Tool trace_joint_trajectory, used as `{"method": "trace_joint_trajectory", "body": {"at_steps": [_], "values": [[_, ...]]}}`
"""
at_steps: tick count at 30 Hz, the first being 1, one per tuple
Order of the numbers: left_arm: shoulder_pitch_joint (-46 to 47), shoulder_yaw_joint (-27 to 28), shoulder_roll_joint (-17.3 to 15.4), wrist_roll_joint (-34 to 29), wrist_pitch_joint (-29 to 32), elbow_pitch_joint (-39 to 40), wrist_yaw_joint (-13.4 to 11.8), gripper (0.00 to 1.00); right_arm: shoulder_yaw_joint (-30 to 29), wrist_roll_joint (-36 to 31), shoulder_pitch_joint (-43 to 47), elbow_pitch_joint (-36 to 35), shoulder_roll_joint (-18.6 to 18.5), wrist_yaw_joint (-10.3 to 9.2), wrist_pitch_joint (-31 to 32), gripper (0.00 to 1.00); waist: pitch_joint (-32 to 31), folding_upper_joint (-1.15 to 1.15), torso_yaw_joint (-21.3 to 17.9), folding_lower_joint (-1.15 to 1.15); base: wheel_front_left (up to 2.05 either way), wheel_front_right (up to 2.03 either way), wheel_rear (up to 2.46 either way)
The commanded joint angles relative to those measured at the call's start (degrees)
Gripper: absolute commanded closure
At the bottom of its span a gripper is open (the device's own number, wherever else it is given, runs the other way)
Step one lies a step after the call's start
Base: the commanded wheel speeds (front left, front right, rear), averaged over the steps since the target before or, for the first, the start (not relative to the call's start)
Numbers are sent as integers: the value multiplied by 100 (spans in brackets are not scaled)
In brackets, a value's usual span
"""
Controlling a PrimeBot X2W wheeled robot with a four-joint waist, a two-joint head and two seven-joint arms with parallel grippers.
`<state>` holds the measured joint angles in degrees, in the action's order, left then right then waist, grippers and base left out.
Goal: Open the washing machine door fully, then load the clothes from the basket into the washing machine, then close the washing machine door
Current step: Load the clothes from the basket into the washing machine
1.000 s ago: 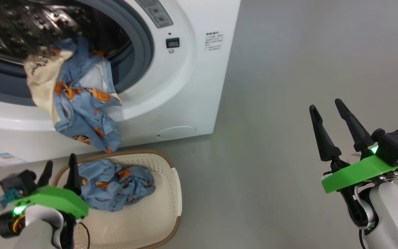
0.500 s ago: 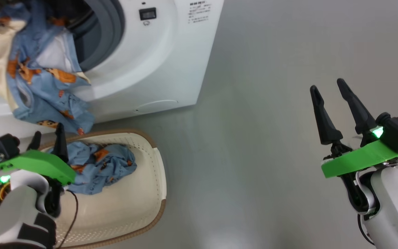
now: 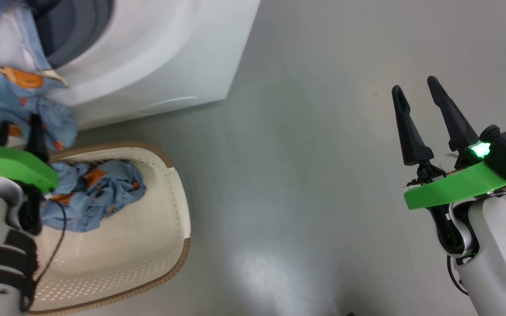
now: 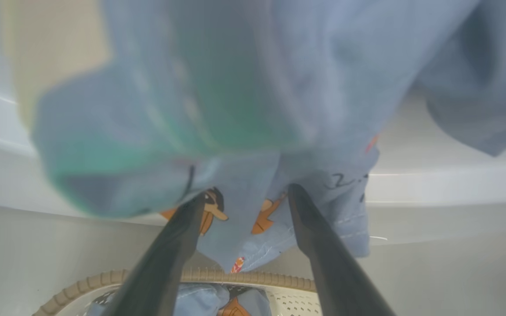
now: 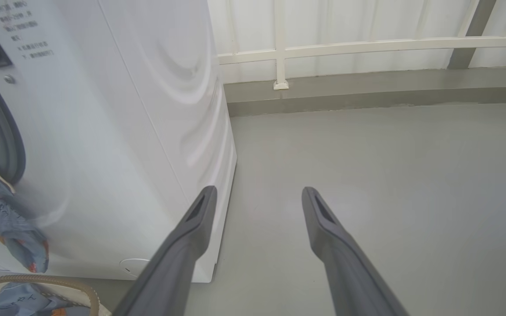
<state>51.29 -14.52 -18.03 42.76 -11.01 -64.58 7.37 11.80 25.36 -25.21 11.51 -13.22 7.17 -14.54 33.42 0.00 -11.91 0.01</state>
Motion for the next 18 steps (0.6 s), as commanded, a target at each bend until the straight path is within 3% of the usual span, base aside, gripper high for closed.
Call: {"method": "trace_joint_trajectory", "body": {"at_steps": [1,11,13,18], "values": [[125,97,-324,26,-104,-11,12,0,46,-32,24,-146,-27,32,-46,0,157,0,-127,-1,0,0,0],[507,50,-408,-84,-380,-234,12,0,23,-46,-19,-128,52,32,-46,0,232,0,-166,-1,0,0,0],[522,38,-393,-101,-390,-216,12,100,22,-50,-30,-116,48,32,-46,0,220,0,-158,-1,0,0,0],[453,81,-321,-159,-396,-82,12,100,18,-59,-32,-80,46,32,-46,0,115,0,-108,-1,0,0,0]]}}
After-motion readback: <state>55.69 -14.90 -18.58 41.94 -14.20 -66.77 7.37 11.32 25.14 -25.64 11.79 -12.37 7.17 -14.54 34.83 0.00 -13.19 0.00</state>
